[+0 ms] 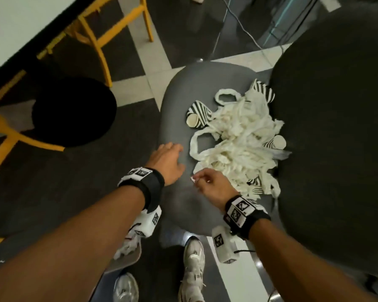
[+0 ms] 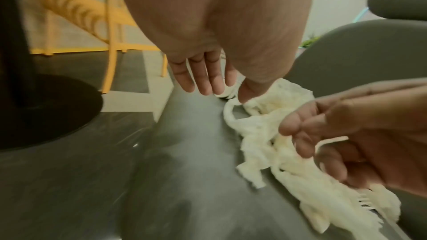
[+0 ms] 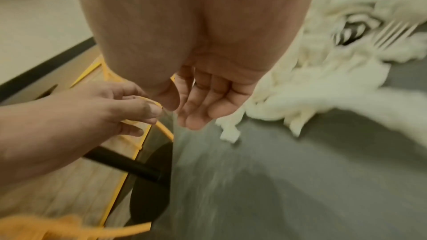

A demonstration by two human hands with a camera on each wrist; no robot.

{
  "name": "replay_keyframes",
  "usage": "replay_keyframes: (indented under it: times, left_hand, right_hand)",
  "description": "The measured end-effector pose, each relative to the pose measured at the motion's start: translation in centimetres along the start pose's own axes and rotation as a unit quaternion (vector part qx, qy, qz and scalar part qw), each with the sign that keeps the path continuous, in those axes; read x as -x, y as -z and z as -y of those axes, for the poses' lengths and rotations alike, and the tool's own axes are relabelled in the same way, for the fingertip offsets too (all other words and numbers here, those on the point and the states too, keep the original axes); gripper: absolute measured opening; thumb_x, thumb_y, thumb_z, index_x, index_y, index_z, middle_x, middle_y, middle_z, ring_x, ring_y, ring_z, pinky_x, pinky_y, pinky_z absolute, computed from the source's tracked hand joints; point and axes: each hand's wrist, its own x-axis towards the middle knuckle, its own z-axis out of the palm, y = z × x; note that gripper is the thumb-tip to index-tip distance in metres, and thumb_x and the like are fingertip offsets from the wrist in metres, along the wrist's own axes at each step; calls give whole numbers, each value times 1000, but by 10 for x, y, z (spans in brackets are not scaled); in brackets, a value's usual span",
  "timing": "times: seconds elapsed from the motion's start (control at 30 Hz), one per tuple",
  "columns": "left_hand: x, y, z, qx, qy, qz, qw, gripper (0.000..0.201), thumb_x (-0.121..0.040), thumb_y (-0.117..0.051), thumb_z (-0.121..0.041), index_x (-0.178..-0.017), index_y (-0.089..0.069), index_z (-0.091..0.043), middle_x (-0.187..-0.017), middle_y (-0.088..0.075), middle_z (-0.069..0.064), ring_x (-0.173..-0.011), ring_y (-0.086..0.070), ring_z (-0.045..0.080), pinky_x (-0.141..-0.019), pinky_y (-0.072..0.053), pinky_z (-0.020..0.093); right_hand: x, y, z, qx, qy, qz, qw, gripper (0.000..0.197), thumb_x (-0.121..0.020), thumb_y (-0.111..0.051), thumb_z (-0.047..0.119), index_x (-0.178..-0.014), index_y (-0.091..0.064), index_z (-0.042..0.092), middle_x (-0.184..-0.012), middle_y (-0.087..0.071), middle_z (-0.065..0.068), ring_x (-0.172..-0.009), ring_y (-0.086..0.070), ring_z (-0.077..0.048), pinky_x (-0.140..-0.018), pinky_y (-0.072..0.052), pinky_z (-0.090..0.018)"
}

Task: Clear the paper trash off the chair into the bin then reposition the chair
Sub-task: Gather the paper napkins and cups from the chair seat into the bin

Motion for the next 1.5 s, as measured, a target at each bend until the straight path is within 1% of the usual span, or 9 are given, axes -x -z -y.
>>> replay_keyframes:
  times: [0.27,0.37,0.5,0.7,0.8,1.0,1.13,1.27,1.5]
  left_hand:
    - [-64,-76,-82,-53,50,118,990,82,-80,-68,-38,-151,-27,-39,-164,-2,1,-151,-3,33,-116,-19,59]
    - [-68,-78,-72,-42,65,108,991,37,-90,-57,-24,-128,-57,-24,-152,-32,10,-143,-27,37,-109,-36,51]
    - [-70,-52,-62,50,53,63,995,5,-92,-48,-15,-89,-51,-17,-93,-62,8,-91,-61,34,-71,-43,33]
    - [-85,-19,-54,103,135,75,983,31,-76,-61,-38,-104,-61,-25,-99,-69,-1,-91,-65,26,-82,-56,39]
    - [-81,-18,-49,94,116,159,976,48,-63,-51,-62,-83,-68,-21,-87,-72,0,-86,-68,26,-82,-57,43]
    - [-61,-12,-25,181,151,200,951,26,-73,-69,-49,-73,-66,-23,-77,-67,-6,-76,-61,17,-67,-45,30]
    - [-48,1,-2,339,183,194,902,53,-56,-78,-46,-99,-70,-17,-99,-72,1,-97,-65,21,-88,-48,37]
    - [-35,10,13,341,226,202,890,82,-50,-78,-78,-112,-68,-25,-119,-67,-3,-115,-60,16,-104,-45,39]
    - [-30,25,-6,123,172,233,949,18,-83,-72,-28,-72,-74,-15,-60,-63,-1,-60,-58,18,-53,-44,22]
  right_hand:
    - [-27,112,-26,-18,-15,-64,998,16,-88,-57,19,-90,-70,27,-82,-74,1,-69,-70,-19,-80,-61,-47]
    - [-39,132,-33,-14,-5,-65,998,15,-85,-55,27,-90,-69,29,-83,-74,3,-71,-70,-16,-79,-61,-48]
    - [-56,141,-25,7,25,-61,998,15,-87,-55,32,-91,-70,30,-83,-74,8,-76,-69,-15,-81,-61,-43]
    - [-98,126,21,128,128,-67,981,15,-93,-56,27,-97,-70,24,-87,-72,7,-80,-66,-12,-78,-55,-30]
    - [-141,106,45,222,166,-74,958,22,-93,-55,26,-111,-65,18,-104,-69,-3,-96,-64,-22,-86,-53,-35]
    - [-219,71,70,408,102,-59,905,66,-86,-66,45,-137,-44,9,-140,-53,-16,-129,-46,-38,-104,-41,-44]
    - [-232,62,73,456,72,-86,883,79,-77,-73,52,-138,-43,11,-141,-52,-16,-130,-46,-39,-107,-37,-47]
    - [-220,67,83,424,87,-92,897,67,-79,-70,50,-130,-48,11,-129,-62,-13,-123,-55,-39,-105,-38,-48]
    - [-174,95,94,307,159,-112,932,64,-77,-68,47,-131,-48,17,-121,-67,-5,-117,-60,-31,-106,-36,-47]
